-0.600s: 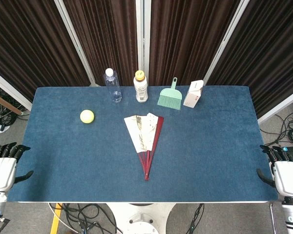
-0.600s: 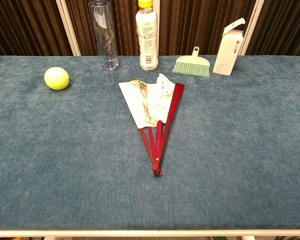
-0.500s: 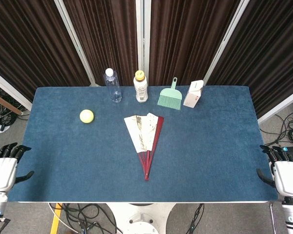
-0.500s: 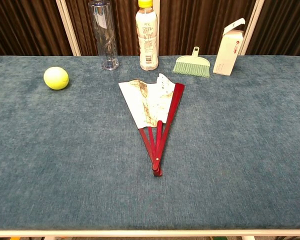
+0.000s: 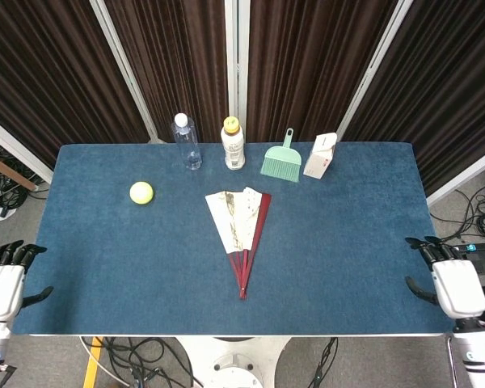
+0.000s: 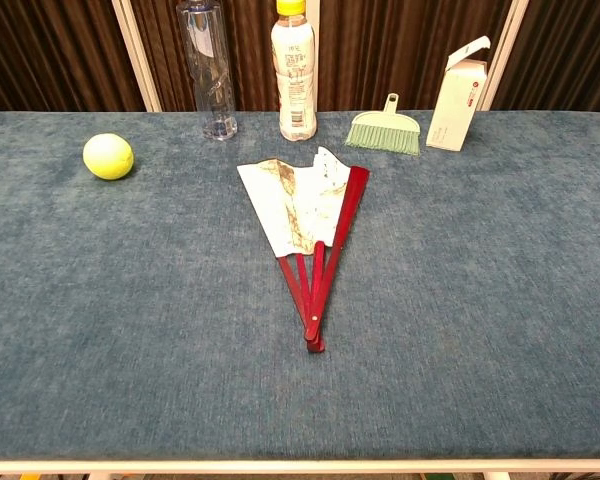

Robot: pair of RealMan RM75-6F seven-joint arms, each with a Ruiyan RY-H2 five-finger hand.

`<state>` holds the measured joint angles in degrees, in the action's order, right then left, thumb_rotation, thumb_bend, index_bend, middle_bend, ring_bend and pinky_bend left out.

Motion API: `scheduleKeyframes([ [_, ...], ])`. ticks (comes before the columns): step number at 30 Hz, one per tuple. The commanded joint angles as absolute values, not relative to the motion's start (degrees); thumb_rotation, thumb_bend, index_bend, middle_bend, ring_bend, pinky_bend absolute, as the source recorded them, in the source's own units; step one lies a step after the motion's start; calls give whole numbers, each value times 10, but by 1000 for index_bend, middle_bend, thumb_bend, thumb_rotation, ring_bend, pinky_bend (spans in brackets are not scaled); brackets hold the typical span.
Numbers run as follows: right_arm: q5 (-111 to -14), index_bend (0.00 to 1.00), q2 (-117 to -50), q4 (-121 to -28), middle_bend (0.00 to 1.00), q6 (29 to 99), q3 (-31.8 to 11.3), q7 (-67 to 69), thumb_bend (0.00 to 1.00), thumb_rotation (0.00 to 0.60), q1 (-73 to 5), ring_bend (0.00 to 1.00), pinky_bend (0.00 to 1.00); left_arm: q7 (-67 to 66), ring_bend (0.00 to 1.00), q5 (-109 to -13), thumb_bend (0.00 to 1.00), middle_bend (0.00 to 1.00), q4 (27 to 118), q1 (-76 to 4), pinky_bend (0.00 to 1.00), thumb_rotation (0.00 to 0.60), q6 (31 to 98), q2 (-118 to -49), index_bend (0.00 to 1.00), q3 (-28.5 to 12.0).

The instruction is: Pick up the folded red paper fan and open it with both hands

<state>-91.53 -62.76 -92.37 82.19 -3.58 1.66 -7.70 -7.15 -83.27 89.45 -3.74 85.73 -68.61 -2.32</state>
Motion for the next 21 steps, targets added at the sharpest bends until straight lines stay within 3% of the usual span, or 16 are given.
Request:
scheduleKeyframes([
  [1,-953,198,-630,-931,308,747,-34,26,150,600,-140,153,270,-71,136,-837,1,252,895,-38,159,600,858,-687,280,-22],
  [6,-951,201,-672,-911,305,625,-57,24,146,600,-239,95,227,-69,136,-840,1,252,897,-32,158,600,867,-686,280,-19],
  [10,-941,236,-738,-865,311,561,-78,17,82,600,-307,75,205,-66,136,-838,1,252,899,-28,159,600,867,-684,280,-18],
  [18,-932,277,-890,-737,320,500,-92,-33,55,600,-399,64,189,-59,136,-842,0,252,898,-27,159,600,871,-684,280,-19],
  [21,-933,289,-950,-666,319,502,-90,-43,95,600,-421,64,187,-52,136,-840,0,252,896,-26,159,600,870,-683,280,-19],
])
